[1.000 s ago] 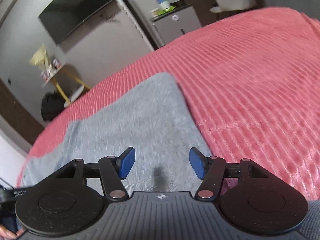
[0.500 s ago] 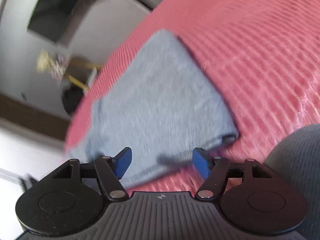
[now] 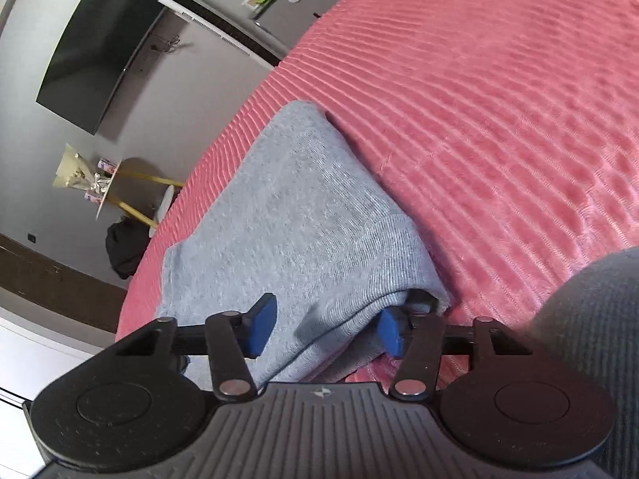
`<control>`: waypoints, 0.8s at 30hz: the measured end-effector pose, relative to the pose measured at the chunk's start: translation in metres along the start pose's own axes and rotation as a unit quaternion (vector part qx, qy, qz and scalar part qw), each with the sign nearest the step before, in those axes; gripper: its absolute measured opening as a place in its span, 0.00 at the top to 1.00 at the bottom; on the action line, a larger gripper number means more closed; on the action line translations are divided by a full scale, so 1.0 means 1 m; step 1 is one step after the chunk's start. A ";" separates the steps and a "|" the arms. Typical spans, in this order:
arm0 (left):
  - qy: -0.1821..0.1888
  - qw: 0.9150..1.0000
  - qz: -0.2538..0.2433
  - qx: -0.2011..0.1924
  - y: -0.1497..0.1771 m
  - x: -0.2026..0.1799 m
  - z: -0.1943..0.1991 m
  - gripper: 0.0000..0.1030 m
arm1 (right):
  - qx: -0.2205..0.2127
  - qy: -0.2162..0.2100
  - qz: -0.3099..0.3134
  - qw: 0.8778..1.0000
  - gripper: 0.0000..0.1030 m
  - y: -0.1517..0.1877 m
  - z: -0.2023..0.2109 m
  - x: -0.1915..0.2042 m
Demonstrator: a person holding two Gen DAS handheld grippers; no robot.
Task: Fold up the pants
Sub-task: 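Bring the open right gripper to the pants edge while the left gripper holds the fold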
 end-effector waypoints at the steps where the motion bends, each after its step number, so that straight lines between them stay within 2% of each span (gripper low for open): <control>1: 0.001 1.000 0.001 0.000 0.000 0.000 0.000 0.86 | 0.004 -0.015 -0.011 1.000 0.46 0.001 -0.001 0.002; 3: 0.001 1.000 0.003 0.002 0.000 0.001 -0.002 0.86 | 0.020 -0.039 -0.026 0.999 0.43 0.003 -0.006 0.004; 6: 0.000 1.000 0.006 0.005 0.000 0.002 -0.003 0.86 | 0.040 -0.049 -0.029 0.998 0.42 0.005 -0.020 0.007; 8: -0.001 1.000 0.006 0.005 0.000 0.003 -0.003 0.86 | 0.030 -0.054 -0.024 0.998 0.42 0.006 -0.022 0.011; 10: -0.007 1.000 0.004 0.002 0.000 0.003 -0.003 0.86 | 0.015 -0.027 -0.011 0.999 0.42 0.001 -0.024 0.009; 11: -0.010 1.000 0.002 0.000 0.000 0.003 -0.003 0.86 | -0.001 0.009 -0.004 1.000 0.42 -0.003 -0.022 0.004; 12: -0.012 1.000 0.002 -0.001 0.000 0.003 -0.003 0.86 | -0.024 0.055 0.008 0.998 0.51 -0.006 -0.015 -0.003; 13: -0.014 1.000 0.002 -0.001 0.000 0.003 -0.003 0.86 | -0.033 0.082 0.016 0.996 0.72 -0.009 -0.012 -0.008; 14: -0.017 1.000 0.001 -0.001 0.000 0.003 -0.003 0.86 | -0.033 0.093 0.017 0.995 0.74 -0.010 -0.010 -0.009; 18: -0.028 0.999 -0.012 -0.013 0.000 0.000 0.001 0.86 | -0.010 0.125 0.069 0.990 0.73 -0.002 -0.004 0.000; 21: -0.039 0.998 -0.035 -0.036 -0.002 -0.006 0.012 0.85 | 0.007 0.127 0.095 0.987 0.61 -0.001 0.013 0.006; 24: -0.064 0.993 -0.067 -0.073 -0.006 -0.014 0.024 0.83 | 0.005 0.098 0.106 0.990 0.46 -0.004 0.030 0.021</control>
Point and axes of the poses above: each gripper's, at about its wrist camera, not at the fingertips, and z roughly against the way its jaws point, x to its left, y to its underside, the point moved 7 cm from there along -z, roughly the way its jaws point, and after that the axes turned 4 degrees about -y, right-handed, at the moved point
